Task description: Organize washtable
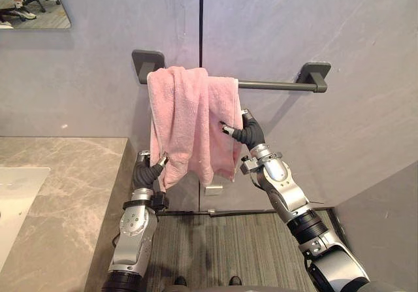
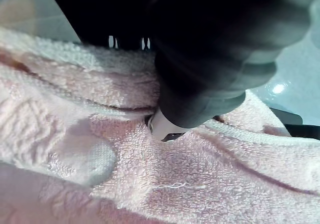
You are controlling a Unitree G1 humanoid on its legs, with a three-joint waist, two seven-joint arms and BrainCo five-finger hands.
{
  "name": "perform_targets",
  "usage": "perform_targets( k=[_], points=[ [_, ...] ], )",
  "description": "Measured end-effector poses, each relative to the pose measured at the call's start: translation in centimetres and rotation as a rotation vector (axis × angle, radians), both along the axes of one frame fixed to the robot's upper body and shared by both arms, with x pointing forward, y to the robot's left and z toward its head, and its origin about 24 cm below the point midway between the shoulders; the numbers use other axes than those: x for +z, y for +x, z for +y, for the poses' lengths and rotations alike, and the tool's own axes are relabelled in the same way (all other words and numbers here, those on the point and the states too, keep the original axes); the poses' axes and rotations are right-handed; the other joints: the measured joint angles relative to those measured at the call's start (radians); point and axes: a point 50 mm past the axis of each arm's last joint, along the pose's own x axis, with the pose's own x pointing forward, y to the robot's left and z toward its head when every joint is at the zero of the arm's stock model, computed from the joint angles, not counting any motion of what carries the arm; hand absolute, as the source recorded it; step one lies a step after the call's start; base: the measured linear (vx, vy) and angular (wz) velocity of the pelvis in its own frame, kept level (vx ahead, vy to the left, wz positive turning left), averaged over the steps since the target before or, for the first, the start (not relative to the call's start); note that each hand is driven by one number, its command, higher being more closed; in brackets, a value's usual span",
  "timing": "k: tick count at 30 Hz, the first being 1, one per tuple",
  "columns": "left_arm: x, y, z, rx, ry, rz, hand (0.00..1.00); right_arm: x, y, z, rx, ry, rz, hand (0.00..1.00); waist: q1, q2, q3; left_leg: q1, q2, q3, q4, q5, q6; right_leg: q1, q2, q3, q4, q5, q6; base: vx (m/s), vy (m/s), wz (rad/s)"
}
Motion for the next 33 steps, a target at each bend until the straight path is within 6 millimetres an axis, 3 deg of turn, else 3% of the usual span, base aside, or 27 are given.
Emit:
perform_targets(
  k=[8, 22, 33],
  points=[
    [0.0, 0.0, 0.1, 0.004, 0.0, -0.002, 1.0, 0.2, 0.3, -1.2, -0.046, 0.021, -0.001, 1.0, -0.001, 0.0, 0.0, 0.006, 0.0, 0.002, -0.001, 0.0, 0.0, 0.003, 0.0, 0.002, 0.003, -0.001, 0.0, 0.0, 0.0, 0.0],
    [0.3, 0.0, 0.8, 0.046, -0.024, -0.016, 1.0, -0.2, 0.3, -6.9, -0.233, 0.218, 0.039, 1.0, -0.004, 0.0, 0.0, 0.022, 0.001, 0.015, -0.004, 0.0, 0.0, 0.005, 0.0, 0.012, 0.017, -0.01, 0.0, 0.0, 0.0, -0.02],
    [0.7, 0.2, 0.7, 0.027, -0.027, -0.041, 1.0, -0.2, -0.3, -8.5, -0.26, 0.255, 0.029, 1.0, -0.006, 0.001, 0.0, 0.025, 0.0, 0.016, -0.005, 0.0, 0.0, 0.005, -0.001, 0.013, 0.018, -0.01, 0.0, 0.0, 0.0, 0.0]
  ],
)
